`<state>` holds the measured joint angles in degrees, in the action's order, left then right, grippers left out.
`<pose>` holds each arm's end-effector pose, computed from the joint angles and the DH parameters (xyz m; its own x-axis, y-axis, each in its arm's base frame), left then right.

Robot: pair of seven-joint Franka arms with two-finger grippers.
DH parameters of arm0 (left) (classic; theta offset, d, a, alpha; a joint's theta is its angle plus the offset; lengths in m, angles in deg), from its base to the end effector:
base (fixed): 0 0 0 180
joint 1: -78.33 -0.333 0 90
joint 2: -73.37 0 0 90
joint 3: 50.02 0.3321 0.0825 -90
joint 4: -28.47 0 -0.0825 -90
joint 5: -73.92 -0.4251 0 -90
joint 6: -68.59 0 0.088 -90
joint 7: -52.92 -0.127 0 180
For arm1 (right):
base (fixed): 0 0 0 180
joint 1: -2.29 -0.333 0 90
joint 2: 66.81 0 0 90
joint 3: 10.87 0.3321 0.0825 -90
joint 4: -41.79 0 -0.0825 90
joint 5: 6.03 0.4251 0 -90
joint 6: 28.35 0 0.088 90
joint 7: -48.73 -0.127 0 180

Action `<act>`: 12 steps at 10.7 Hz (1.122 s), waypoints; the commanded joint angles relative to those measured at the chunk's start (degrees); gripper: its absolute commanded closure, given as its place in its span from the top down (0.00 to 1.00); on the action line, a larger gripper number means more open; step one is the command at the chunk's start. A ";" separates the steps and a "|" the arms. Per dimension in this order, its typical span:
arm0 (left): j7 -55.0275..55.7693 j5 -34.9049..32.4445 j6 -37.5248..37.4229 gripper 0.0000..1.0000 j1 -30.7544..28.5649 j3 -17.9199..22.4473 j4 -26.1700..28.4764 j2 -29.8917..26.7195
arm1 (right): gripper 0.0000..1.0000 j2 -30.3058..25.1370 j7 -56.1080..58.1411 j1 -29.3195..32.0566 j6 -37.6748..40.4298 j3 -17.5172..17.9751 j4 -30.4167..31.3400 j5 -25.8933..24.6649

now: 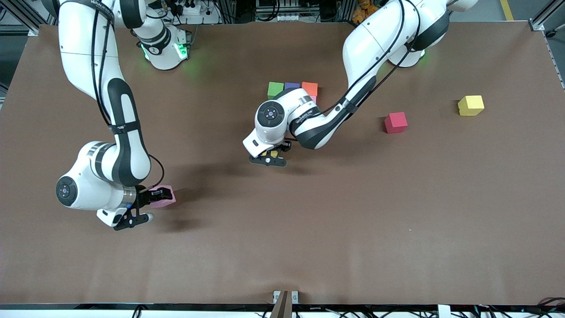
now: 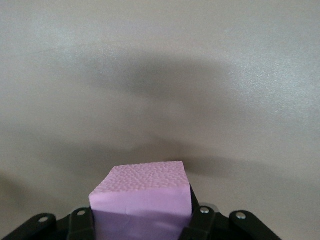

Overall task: Form number 2 with 11 blocks
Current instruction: 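Lower the yellow cube below the pink cube with the left gripper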

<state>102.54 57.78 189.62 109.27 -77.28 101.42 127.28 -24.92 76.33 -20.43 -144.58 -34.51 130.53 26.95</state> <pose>0.5035 -0.6132 0.1886 0.9856 -0.1287 -0.1098 -0.1193 -0.9890 0.0877 0.7243 0.0647 0.2003 0.9676 0.2394 -0.0800 0.2125 -0.9436 -0.2538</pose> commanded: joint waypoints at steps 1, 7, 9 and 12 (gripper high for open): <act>-0.40 0.41 -0.71 0.03 1.14 0.80 -0.09 0.14 | 0.29 -2.16 -0.53 -0.40 -0.06 0.09 2.22 0.85; -1.80 0.24 -0.71 0.03 1.58 1.60 -0.09 0.49 | 0.29 -2.16 -0.53 -0.40 -0.06 0.09 2.22 0.85; -1.89 0.41 -0.71 0.04 2.19 1.60 -0.09 0.49 | 0.30 -2.16 -0.53 -0.31 -0.06 0.09 2.22 0.94; -1.89 0.85 -0.71 0.90 2.11 1.60 0.00 0.49 | 0.30 -2.16 -0.53 -0.31 -0.06 0.09 2.48 0.94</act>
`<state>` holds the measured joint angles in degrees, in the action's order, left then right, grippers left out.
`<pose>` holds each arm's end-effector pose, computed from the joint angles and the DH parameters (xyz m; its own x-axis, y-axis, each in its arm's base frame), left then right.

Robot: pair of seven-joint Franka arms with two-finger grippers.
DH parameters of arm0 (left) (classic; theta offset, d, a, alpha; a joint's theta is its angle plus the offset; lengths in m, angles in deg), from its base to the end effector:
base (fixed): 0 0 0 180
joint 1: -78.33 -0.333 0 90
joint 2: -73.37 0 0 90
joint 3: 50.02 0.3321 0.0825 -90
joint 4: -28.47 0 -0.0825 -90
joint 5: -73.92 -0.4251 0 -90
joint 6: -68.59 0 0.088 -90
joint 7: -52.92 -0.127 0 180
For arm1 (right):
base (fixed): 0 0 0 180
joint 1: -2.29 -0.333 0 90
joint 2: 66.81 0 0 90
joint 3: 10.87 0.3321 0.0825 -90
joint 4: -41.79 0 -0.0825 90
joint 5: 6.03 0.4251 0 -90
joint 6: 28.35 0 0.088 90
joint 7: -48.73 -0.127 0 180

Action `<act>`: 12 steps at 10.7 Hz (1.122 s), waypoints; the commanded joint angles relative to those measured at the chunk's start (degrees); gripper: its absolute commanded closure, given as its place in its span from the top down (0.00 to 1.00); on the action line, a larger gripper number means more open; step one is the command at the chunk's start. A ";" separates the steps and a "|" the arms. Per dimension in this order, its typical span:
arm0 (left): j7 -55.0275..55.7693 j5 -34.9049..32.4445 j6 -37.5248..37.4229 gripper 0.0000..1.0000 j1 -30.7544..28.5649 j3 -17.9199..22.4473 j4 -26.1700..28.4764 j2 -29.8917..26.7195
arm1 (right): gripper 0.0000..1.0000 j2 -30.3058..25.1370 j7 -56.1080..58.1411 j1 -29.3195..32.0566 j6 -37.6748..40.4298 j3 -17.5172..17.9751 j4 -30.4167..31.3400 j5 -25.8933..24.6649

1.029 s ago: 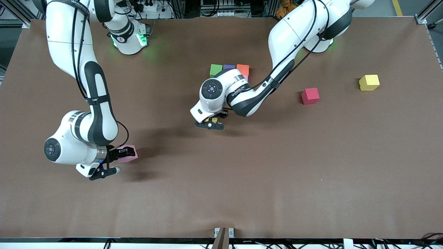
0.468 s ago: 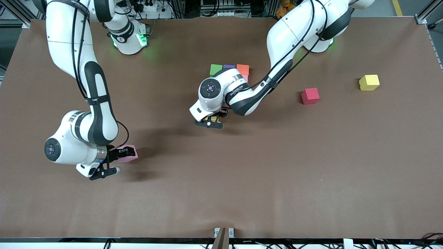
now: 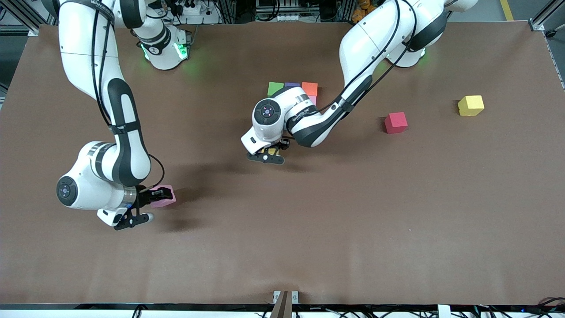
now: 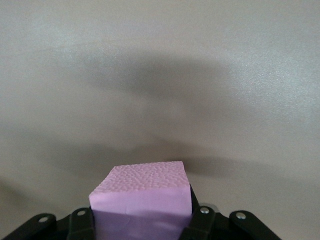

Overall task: Form number 2 with 11 blocks
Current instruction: 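Lower the yellow cube below the pink cube with the left gripper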

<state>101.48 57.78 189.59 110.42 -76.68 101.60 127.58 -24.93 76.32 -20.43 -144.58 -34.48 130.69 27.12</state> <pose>0.4938 -0.6183 0.1810 0.9806 -0.1604 -0.1123 -0.1523 -0.9853 0.0777 0.7235 0.0648 0.1991 0.9680 0.2374 -0.0818 0.2097 -0.9435 -0.2567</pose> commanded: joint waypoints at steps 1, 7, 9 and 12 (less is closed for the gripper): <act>-0.75 0.85 -0.68 1.00 1.05 0.99 -0.18 0.11 | 0.30 -2.16 -0.52 -0.40 -0.05 0.06 2.33 0.77; -0.31 1.20 -4.36 1.00 -0.18 0.99 -0.27 -3.21 | 0.30 -2.16 -0.52 -0.40 -0.05 0.06 2.24 0.77; 0.04 1.29 -8.56 1.00 -3.07 0.64 -0.27 -7.34 | 0.30 -2.85 -0.61 -1.36 -0.05 0.06 2.06 0.77; 0.30 2.34 -15.24 1.00 -9.04 0.38 0.43 -14.37 | 0.30 -4.35 -0.61 -4.86 -0.23 0.06 2.15 0.77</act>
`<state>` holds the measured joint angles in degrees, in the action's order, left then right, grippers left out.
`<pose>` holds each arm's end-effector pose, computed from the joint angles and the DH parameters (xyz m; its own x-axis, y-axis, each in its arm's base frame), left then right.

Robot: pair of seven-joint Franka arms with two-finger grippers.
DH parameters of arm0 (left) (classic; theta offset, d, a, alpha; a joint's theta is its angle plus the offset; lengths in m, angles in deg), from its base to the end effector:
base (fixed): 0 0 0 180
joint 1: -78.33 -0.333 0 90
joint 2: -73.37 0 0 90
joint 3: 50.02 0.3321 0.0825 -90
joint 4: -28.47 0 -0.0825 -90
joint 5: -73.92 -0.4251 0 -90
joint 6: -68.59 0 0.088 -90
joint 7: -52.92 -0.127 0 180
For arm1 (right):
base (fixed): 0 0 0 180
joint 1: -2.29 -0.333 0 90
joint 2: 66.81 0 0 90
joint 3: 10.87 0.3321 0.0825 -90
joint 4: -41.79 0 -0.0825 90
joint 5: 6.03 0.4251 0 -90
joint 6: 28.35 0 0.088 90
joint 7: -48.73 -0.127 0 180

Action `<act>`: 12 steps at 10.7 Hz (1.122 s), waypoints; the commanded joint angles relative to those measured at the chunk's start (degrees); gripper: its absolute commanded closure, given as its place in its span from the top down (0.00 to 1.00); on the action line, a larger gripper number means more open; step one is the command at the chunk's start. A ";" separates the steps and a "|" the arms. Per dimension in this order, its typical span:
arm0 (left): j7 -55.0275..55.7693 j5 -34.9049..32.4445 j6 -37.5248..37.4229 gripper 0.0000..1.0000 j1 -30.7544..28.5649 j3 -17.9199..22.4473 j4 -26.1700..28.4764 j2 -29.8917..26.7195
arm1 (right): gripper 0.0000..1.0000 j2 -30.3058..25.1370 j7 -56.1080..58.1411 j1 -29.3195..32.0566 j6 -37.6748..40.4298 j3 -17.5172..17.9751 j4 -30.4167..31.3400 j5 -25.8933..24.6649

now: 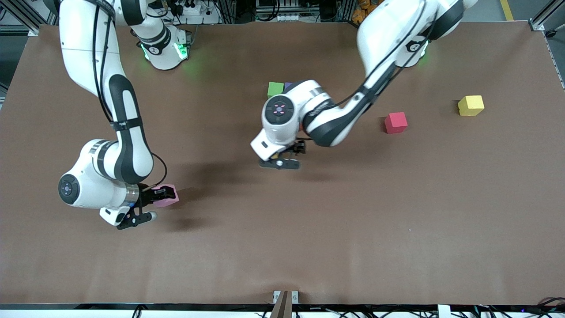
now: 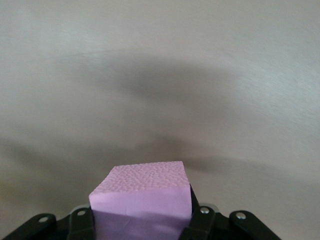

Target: Form number 2 with 11 blocks

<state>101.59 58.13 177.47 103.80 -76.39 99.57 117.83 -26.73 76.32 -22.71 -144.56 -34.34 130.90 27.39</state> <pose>0.5693 -0.5437 0.3063 0.9965 -0.0408 -0.0731 -0.0403 -0.9992 0.0082 0.7225 0.0965 0.2190 0.9599 0.2752 -0.0535 0.2518 -0.9301 -0.2676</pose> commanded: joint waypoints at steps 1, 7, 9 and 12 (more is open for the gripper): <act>0.37 1.99 -5.75 1.00 -4.10 0.18 2.72 -6.64 | 0.30 -2.81 -2.26 -5.04 -0.51 -0.17 1.77 0.42; -1.64 2.25 -11.40 1.00 -15.78 0.00 5.27 -17.02 | 0.29 -2.02 -3.33 -22.52 -5.16 -0.08 -0.87 0.33; -8.29 2.25 -12.98 1.00 -20.44 0.00 9.12 -20.97 | 0.29 -0.97 -2.89 -25.44 -5.34 0.18 -3.32 0.33; -12.61 2.25 -12.90 1.00 -25.72 0.00 15.98 -26.60 | 0.29 1.49 5.86 -28.96 -6.92 0.36 -6.84 0.24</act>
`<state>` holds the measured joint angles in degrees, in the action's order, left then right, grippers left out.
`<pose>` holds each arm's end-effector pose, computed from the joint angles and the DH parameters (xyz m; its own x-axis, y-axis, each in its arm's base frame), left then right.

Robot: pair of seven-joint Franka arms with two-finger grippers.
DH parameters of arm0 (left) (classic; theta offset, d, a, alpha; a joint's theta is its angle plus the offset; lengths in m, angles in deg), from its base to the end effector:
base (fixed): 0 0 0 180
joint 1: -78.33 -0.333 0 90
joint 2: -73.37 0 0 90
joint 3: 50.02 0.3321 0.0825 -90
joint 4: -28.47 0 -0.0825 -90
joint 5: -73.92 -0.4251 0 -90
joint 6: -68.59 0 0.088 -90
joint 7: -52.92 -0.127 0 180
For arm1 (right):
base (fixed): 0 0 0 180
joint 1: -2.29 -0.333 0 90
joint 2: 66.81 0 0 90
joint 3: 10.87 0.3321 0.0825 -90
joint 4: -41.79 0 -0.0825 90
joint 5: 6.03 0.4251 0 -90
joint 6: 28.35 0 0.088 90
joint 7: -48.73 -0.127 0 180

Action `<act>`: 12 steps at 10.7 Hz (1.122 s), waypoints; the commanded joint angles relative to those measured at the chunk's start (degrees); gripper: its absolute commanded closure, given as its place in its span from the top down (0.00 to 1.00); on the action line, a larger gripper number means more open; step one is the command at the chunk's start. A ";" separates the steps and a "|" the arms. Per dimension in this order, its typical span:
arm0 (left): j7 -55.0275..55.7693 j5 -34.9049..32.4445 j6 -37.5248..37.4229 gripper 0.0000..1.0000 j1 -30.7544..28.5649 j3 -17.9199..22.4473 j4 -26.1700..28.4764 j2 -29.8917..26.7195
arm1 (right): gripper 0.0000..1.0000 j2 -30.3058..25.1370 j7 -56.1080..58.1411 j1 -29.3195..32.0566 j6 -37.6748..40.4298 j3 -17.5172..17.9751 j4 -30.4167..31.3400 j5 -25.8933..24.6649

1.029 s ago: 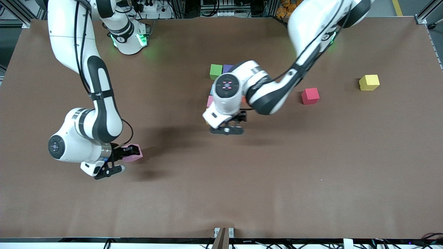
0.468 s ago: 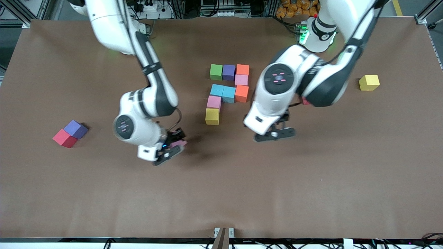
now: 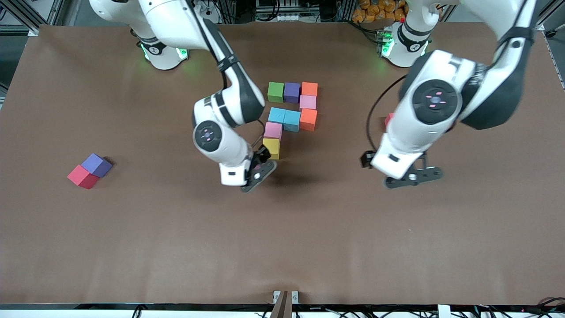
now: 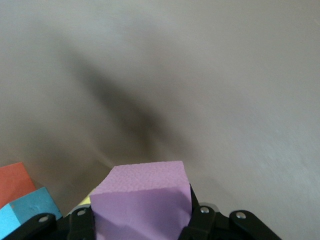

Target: Form number 2 with 11 blocks

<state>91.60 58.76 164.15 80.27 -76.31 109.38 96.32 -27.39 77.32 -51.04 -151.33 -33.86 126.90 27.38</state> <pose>0.6540 -0.2630 0.4696 0.9856 0.1666 -0.0279 0.1615 -0.9780 -0.1319 0.6154 0.4541 0.2674 0.6980 0.7045 0.1286 0.7136 -0.6690 -0.2080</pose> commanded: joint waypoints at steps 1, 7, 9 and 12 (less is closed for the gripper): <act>-5.60 1.63 0.42 1.00 -3.78 0.01 8.10 -6.23 | 0.29 2.68 7.94 -0.72 -1.11 1.18 -3.02 0.25; -21.78 5.94 9.02 1.00 -10.12 3.16 28.48 -17.83 | 0.24 5.76 17.63 -4.49 -8.23 5.15 -3.37 -0.36; -27.22 10.38 9.38 1.00 -10.12 7.89 32.44 -19.68 | 0.22 5.59 19.91 -6.86 -9.12 4.71 -2.32 -1.33; -31.99 12.88 10.26 1.00 -10.29 10.64 38.86 -21.89 | 0.21 4.54 20.36 -8.98 -13.31 4.62 3.72 -1.16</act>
<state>61.50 69.92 172.73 70.18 -65.83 143.39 77.68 -22.13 96.44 -58.85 -161.39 -28.60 126.85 26.48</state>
